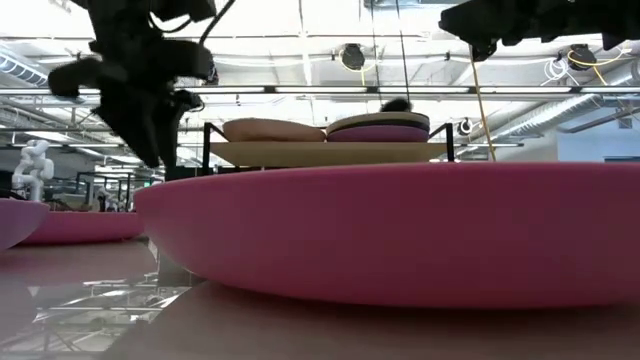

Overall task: Place and stack plates onto a shelf
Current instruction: Stack the top pink plate on top of the light pink plate on the shelf

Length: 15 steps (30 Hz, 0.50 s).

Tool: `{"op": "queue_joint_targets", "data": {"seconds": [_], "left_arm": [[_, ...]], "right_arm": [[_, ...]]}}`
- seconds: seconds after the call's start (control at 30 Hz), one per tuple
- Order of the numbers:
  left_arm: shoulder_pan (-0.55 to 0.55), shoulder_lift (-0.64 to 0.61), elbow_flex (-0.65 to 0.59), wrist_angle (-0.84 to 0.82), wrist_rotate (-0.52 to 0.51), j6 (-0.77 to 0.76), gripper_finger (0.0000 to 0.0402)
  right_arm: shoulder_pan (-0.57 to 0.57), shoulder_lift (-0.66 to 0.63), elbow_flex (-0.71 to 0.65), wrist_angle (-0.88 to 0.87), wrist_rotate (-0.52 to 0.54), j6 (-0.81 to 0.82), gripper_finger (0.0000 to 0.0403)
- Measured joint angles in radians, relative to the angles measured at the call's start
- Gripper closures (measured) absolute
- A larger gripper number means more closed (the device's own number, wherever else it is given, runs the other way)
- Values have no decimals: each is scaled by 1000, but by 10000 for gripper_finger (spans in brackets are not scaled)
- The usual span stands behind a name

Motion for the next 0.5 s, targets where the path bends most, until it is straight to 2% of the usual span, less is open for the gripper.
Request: {"op": "queue_joint_targets", "data": {"seconds": [0.27,0.5], "left_arm": [[64,112,0,-47,-12,233,241],[176,120,-1,-76,32,354,241]], "right_arm": [[8,0,0,1,0,5,316],[34,1,0,1,0,7,316]]}}
